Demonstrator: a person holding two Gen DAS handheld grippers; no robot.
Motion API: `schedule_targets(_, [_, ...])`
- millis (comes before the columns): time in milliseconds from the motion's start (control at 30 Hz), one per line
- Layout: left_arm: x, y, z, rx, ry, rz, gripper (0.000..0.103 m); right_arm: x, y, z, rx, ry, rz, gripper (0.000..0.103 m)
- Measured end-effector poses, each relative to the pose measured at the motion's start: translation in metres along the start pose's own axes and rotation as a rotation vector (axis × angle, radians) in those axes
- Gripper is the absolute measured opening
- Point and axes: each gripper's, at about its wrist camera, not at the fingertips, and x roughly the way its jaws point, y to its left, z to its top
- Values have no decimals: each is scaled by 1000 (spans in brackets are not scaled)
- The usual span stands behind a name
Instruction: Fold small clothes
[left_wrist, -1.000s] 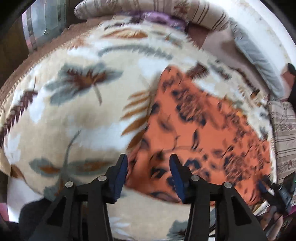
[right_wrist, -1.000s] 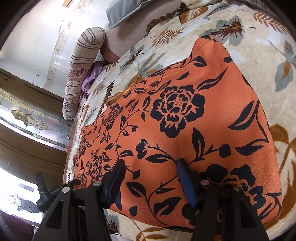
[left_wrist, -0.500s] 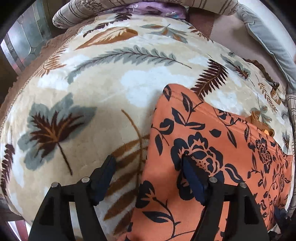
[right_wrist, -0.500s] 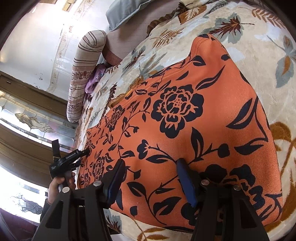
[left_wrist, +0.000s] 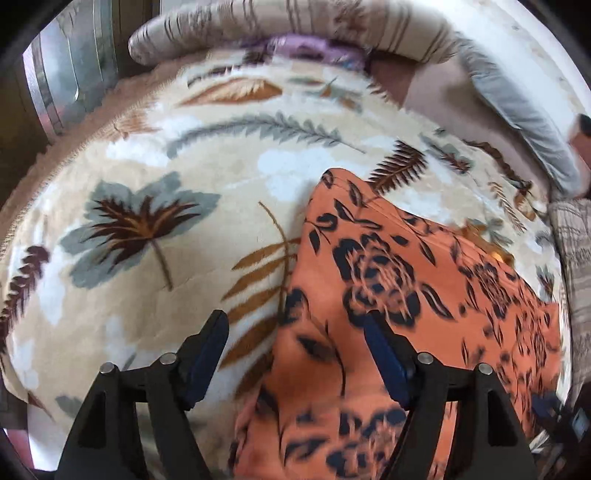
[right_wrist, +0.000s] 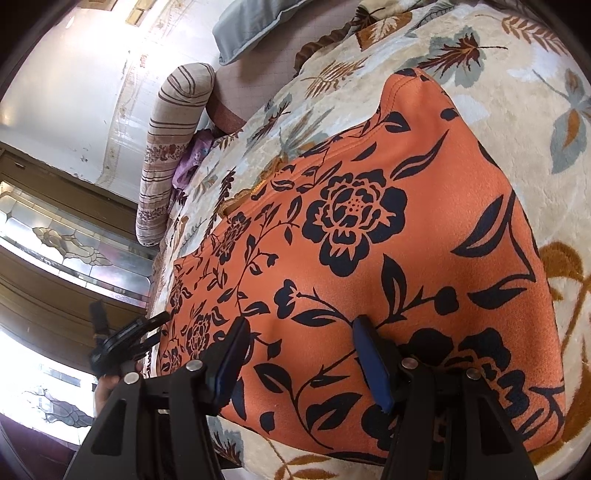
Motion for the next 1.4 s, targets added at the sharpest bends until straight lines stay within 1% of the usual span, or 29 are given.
schedule_targets(67, [0, 0, -16, 31, 19, 18, 76, 0, 0, 0, 0, -2, -1, 62])
schedule_targets(100, [7, 1, -26, 47, 51, 63, 77, 0, 0, 0, -1, -3, -2, 62])
schedule_targets(133, [12, 3, -31, 49, 60, 84, 78, 0, 0, 0, -1, -4, -3, 62])
schedule_targets(167, [11, 7, -34, 26, 43, 76, 78, 0, 0, 0, -1, -4, -5, 62])
schedule_targets(233, [2, 10, -35, -10, 48, 64, 77, -1, 0, 0, 0, -4, -5, 62])
schedule_targets(267, [-5, 9, -35, -16, 37, 42, 77, -1, 0, 0, 1, -4, -3, 62])
schedule_targets(333, [-21, 5, -40, -4, -12, 18, 78, -1, -1, 0, 2, -6, 3, 62])
schedule_targets(367, [-25, 4, -45, 10, -30, 22, 78, -1, -1, 0, 5, -8, 6, 62])
schedule_targets(400, [-26, 2, -50, 20, -31, 32, 78, -2, -2, 0, 5, -9, 7, 62])
schedule_targets(433, [-21, 2, -56, 35, -6, 61, 78, -1, -2, 0, 5, -10, 7, 62])
schedule_targets(467, [-11, 3, -63, 48, 42, 98, 78, -1, -1, 0, 4, -12, 6, 62])
schedule_targets(500, [-5, 4, -64, 51, 64, 109, 78, -1, -1, -1, 3, -13, 4, 62])
schedule_targets(533, [-6, 6, -68, 41, 54, 99, 78, -1, 0, -1, 2, -14, 1, 62])
schedule_targets(600, [-16, 5, -71, 33, 20, 92, 78, -2, 0, -2, 5, -18, -2, 62])
schedule_targets(733, [-37, -5, -78, 78, -66, 74, 78, -2, 0, -2, 10, -23, 2, 62])
schedule_targets(800, [-30, -7, -77, 81, -50, 77, 78, -2, 0, -1, 11, -23, 1, 62])
schedule_targets(900, [-12, -5, -85, 64, 24, 118, 78, -3, 0, -1, 6, -22, -1, 62])
schedule_targets(967, [-17, -7, -85, 51, 10, 118, 78, -3, 0, -1, 5, -22, 2, 62])
schedule_targets(1033, [-23, -11, -85, 72, -1, 125, 78, -4, -1, -2, 7, -23, 7, 62])
schedule_targets(1200, [-40, -19, -81, 93, -80, 103, 78, -5, 0, -2, 4, -24, 0, 62])
schedule_targets(1233, [-39, -20, -81, 91, -79, 105, 78, -5, 1, -2, -2, -24, -4, 62])
schedule_targets(1333, [-25, -19, -85, 93, -40, 114, 78, -4, 2, -3, -8, -26, -7, 62])
schedule_targets(1400, [-20, -19, -89, 102, -36, 125, 78, -4, 2, -4, -5, -28, -4, 62])
